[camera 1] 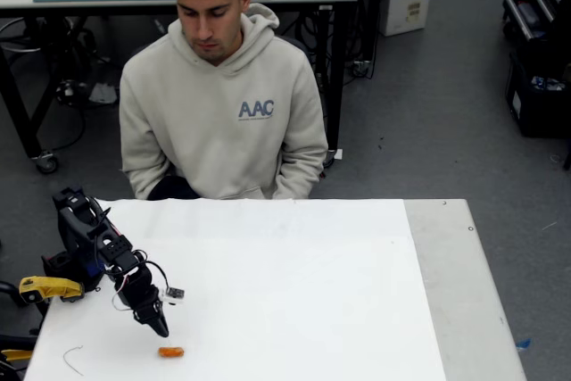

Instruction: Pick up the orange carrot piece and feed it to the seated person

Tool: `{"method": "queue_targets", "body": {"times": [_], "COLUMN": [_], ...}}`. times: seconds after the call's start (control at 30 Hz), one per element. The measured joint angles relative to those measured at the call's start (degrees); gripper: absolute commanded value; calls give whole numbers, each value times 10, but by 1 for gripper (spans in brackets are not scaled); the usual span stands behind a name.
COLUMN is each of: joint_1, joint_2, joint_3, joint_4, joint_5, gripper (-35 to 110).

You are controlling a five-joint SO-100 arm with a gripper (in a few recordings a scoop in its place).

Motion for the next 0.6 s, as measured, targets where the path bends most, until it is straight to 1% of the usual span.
{"method": "queue_targets", "body": {"times": [0.17, 0.6], "joint_1": [-8, -17], "joint_2": [0, 0], "joint_3": [0, 0], "joint_4": [0, 0], "joint_5": [-36, -229], "gripper": [-2, -2]}}
